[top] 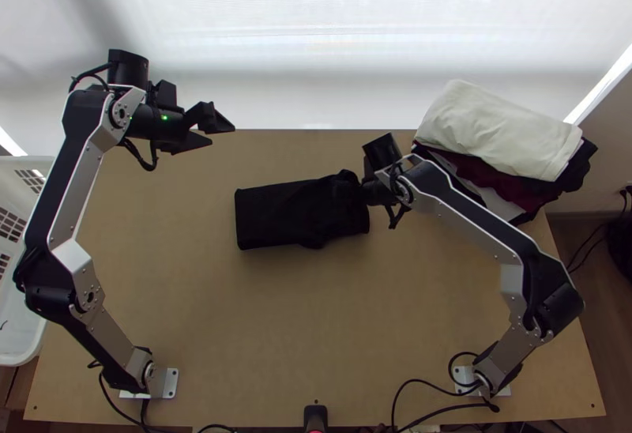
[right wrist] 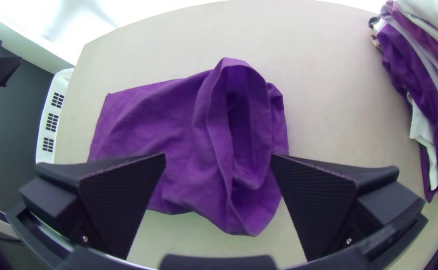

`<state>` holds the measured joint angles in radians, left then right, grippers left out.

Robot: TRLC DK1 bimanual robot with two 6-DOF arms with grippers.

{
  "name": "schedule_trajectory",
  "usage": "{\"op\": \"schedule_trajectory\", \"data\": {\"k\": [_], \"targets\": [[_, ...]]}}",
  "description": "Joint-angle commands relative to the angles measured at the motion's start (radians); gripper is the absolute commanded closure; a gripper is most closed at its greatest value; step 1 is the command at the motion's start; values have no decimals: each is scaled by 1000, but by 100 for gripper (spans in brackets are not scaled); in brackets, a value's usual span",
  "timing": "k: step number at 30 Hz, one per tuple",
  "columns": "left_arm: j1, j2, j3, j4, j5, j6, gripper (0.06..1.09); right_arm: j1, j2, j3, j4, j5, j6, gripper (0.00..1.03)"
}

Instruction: Fold the t-shirt

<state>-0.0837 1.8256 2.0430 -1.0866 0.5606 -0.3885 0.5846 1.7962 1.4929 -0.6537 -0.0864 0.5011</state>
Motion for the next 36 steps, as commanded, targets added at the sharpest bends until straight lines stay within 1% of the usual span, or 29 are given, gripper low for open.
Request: {"op": "schedule_trajectory", "data": {"k": [1, 3, 5, 13, 15, 21, 24, 28, 36], "targets": [[19, -40, -12, -9, 2, 8, 9, 14, 61, 4, 6, 56, -29, 5], [24, -43, -15, -10, 2, 10, 9, 4, 83, -2, 28, 82, -30, 5], [32, -48, -20, -10, 2, 10, 9, -12, 104, -2, 37, 85, -30, 5], [42, -51, -23, -9, 2, 16, 9, -91, 172, 0, 58, 68, -19, 5], [42, -51, -23, -9, 2, 16, 9, -109, 177, 0, 62, 11, -6, 5], [39, -48, -23, -9, 4, 14, 9, -152, 192, 3, 65, -223, 62, 5], [38, -48, -23, -9, 2, 13, 9, -164, 204, 3, 78, -299, 83, 5], [39, -51, -21, -9, 2, 13, 9, -180, 229, 12, 98, -335, 105, 5], [50, -58, -21, -10, 2, 13, 9, -204, 246, 21, 114, -334, 99, 5]]}}
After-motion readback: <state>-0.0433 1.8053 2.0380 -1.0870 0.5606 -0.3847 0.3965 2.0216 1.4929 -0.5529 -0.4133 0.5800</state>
